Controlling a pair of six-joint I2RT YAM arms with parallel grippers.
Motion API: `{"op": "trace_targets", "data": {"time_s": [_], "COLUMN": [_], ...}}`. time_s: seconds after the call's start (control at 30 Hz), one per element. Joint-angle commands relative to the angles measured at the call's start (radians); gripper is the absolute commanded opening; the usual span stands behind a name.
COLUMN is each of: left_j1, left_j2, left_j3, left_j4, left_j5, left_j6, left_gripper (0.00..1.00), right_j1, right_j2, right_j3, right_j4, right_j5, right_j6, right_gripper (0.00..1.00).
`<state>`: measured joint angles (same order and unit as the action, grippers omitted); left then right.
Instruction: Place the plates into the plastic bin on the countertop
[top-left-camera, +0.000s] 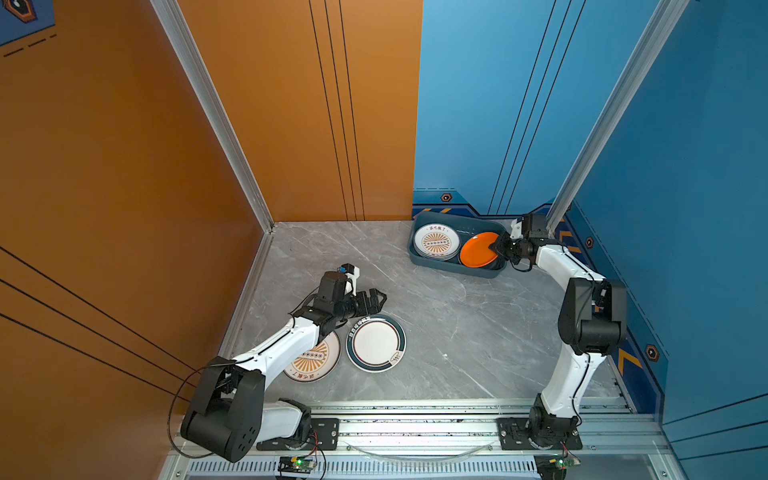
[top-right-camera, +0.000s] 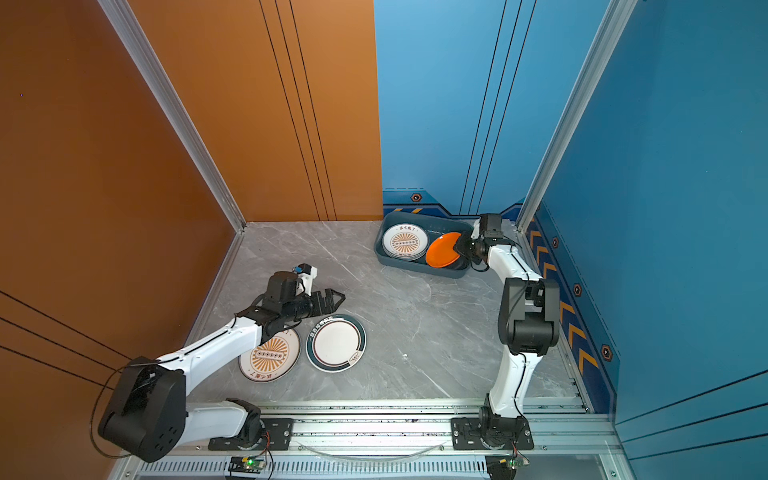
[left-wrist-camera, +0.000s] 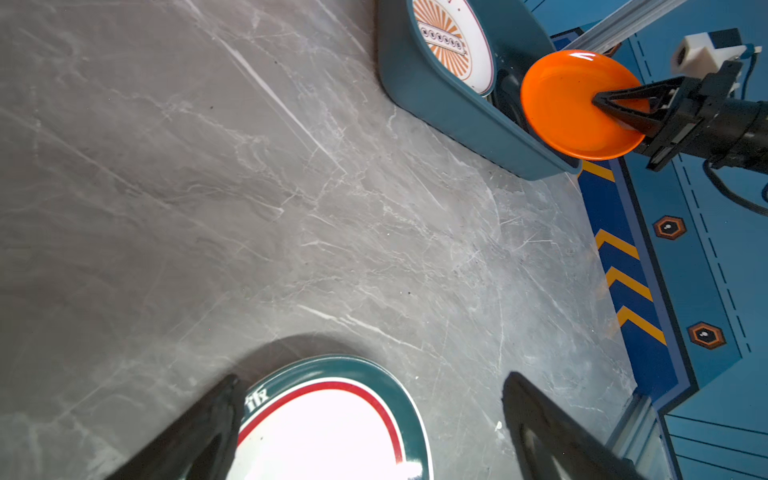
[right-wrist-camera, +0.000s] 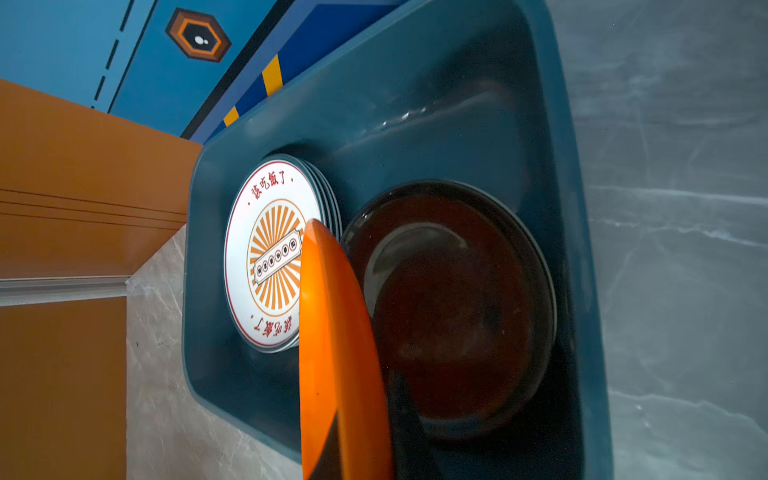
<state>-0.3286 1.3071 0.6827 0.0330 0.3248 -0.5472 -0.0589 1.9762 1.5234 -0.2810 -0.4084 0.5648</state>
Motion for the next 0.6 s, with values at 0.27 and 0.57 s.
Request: {"op": "trace_targets", "data": {"time_s": [0.27,0.57], "left_j1": [0.038,0.046], "left_j2": [0.01,0.048], "left_j3": [-0.003,0.0], "left_j4": [0.038,0.072], "left_j5": [0.057,0.092], "left_j6": [-0.023,-0.04], "left_gripper": [0.98,0.98], "right_j1": [-0.012,-0.019], "right_j2": [0.09,0.092], "right_j3": [0.097,0.088], "right_j4": [-0.04,-0.056], "right_j5": [0.048,0.052], "right_j6": [0.035,0.018], "right_gripper": [0.0,0.04]}}
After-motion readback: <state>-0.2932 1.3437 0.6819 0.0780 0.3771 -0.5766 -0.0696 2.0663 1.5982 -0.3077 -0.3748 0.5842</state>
